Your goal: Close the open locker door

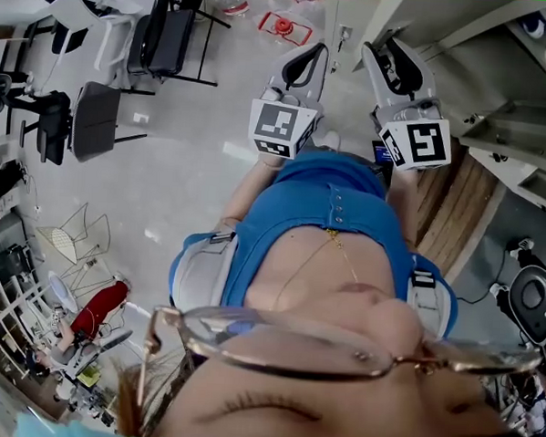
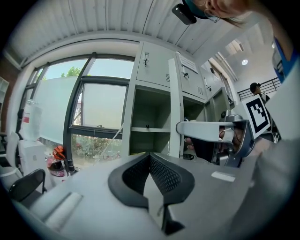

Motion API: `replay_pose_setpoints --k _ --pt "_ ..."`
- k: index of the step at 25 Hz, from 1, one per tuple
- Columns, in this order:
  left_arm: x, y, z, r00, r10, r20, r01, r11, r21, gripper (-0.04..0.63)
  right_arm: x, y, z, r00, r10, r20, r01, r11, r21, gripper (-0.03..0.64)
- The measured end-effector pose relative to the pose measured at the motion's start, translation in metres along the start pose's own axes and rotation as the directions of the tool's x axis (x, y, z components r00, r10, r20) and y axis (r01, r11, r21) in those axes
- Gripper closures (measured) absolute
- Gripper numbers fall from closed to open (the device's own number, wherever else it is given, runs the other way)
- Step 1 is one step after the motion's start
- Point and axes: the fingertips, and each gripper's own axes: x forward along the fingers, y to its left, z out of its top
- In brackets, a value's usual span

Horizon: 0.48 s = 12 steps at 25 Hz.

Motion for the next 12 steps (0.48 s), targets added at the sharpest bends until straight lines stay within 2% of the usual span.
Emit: replay_pose_setpoints --k 5,12 --pt "0.015 0.012 0.002 0.999 -0.034 0.003 0.034 0.999 0.0 0.6 0.012 -0.003 -0.003 1.0 0.005 0.008 -0.005 0.999 0.031 0.509" --pt "0.032 0.036 0.004 0.998 -0.068 -0.006 0.069 0.998 0.015 0.6 0.039 -0.008 -0.006 1.0 -0.025 -0.002 0.025 1.0 0.018 0.509"
